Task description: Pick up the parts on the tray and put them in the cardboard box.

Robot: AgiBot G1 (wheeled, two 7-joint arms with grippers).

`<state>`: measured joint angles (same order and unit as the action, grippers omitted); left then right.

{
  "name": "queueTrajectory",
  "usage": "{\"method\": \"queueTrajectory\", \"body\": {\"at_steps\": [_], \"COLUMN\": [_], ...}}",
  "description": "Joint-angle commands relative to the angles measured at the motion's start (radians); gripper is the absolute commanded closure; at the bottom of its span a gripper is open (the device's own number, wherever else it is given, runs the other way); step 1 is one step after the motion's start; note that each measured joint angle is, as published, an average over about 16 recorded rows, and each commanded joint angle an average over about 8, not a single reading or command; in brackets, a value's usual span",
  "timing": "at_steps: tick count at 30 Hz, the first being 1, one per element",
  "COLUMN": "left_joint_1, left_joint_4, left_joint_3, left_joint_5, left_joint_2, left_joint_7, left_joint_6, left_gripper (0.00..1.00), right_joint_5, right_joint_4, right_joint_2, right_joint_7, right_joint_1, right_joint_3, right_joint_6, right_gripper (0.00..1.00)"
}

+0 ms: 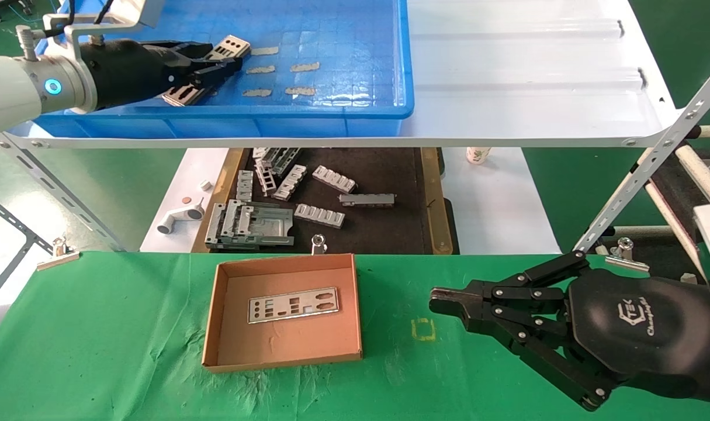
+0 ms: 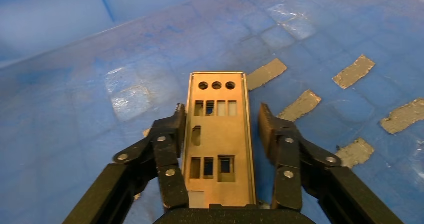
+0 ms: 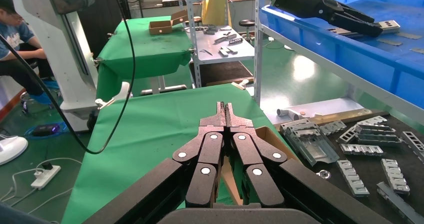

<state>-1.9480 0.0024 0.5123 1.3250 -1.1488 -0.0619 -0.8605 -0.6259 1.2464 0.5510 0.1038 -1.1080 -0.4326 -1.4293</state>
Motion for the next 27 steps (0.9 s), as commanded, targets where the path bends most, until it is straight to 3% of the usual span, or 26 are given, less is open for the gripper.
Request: {"method": "queueTrajectory", "body": {"at_steps": [1, 27], "left_joint_1": [0.000, -0.015], "left_joint_4": [-0.001, -0.008], "left_joint_3": [0.000, -0.004], "left_joint_5": [0.001, -0.005], "left_joint_2": [0.000, 0.004], "left_joint_7": [0.000, -0.022], "left_joint_6": [0.003, 0.004], "left_gripper": [1.00, 1.00], "right_joint_5": [0.000, 0.000], "right_joint_4": [0.000, 0.000], "right_joint_2": [0.000, 0.000], "right_joint_7": [0.000, 0.000], "right_joint_1": [0.000, 0.000], "right_joint_3": [0.000, 0.000], "right_joint_6": [0.000, 0.000], "right_gripper": [1.00, 1.00]}}
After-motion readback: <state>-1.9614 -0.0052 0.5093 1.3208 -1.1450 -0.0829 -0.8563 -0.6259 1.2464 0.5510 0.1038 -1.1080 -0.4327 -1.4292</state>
